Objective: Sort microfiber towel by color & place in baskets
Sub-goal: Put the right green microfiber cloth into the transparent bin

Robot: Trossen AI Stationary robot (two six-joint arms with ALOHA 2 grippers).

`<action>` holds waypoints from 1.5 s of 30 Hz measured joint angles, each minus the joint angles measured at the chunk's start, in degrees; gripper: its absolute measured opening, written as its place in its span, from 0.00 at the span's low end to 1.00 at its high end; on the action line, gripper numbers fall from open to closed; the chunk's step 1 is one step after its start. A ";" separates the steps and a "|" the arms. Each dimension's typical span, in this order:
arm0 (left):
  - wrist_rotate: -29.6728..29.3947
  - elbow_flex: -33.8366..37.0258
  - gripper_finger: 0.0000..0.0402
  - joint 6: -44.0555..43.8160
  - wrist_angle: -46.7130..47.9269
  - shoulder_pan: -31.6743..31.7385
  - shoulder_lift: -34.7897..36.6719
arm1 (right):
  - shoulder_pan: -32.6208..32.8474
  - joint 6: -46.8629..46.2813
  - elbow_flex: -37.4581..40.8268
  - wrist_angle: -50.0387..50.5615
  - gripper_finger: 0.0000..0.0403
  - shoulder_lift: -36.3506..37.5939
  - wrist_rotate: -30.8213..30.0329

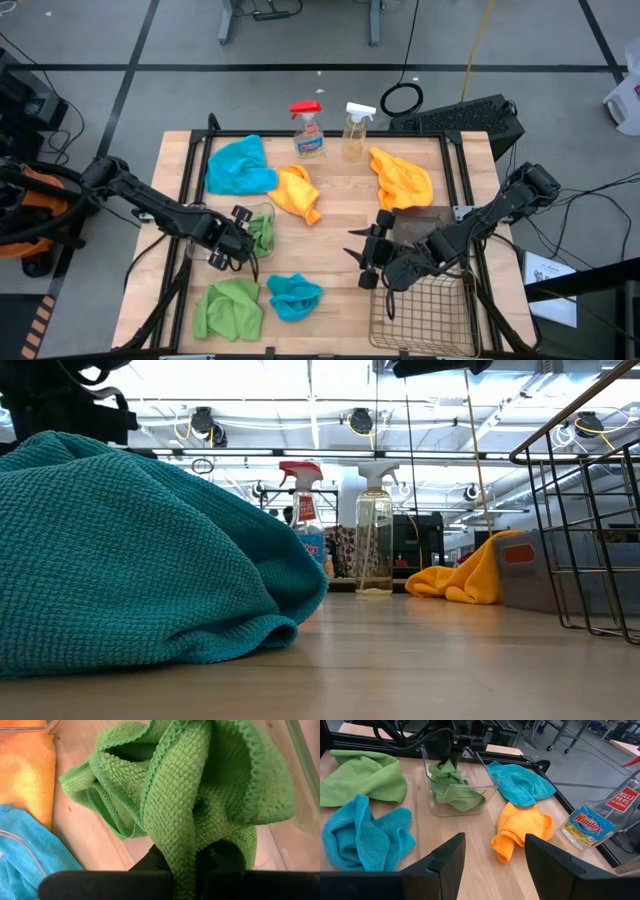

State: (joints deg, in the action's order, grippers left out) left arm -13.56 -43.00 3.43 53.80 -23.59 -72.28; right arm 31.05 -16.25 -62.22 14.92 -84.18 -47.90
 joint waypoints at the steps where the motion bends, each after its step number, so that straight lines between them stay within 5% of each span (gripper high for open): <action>1: 0.00 0.00 0.04 0.10 0.00 0.00 0.01 | -0.08 0.00 0.00 -0.02 0.49 -0.10 -0.02; 11: 2.43 0.00 0.04 2.06 -0.18 0.00 -0.01 | -0.27 -0.18 0.00 -0.14 0.49 -1.99 0.01; 21: 2.86 3.18 0.04 18.06 -7.35 0.37 -0.03 | -0.60 -0.56 0.00 -0.20 0.49 -3.65 0.04; 29: 8.13 7.17 0.05 18.17 -10.47 3.98 -0.38 | -0.69 0.31 0.00 -0.22 0.49 -3.65 0.04; 38: 2.53 5.01 0.16 14.14 -11.06 4.09 -0.51 | -0.68 0.44 0.00 -0.15 0.49 -3.65 0.03; 45: 3.56 2.95 0.23 13.35 -9.34 4.09 -0.49 | -0.69 0.44 0.00 -0.05 0.49 -3.65 0.06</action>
State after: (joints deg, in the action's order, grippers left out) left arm -10.00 -40.05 16.78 44.46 -19.51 -72.77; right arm 30.36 -15.81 -62.22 14.87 -87.83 -47.84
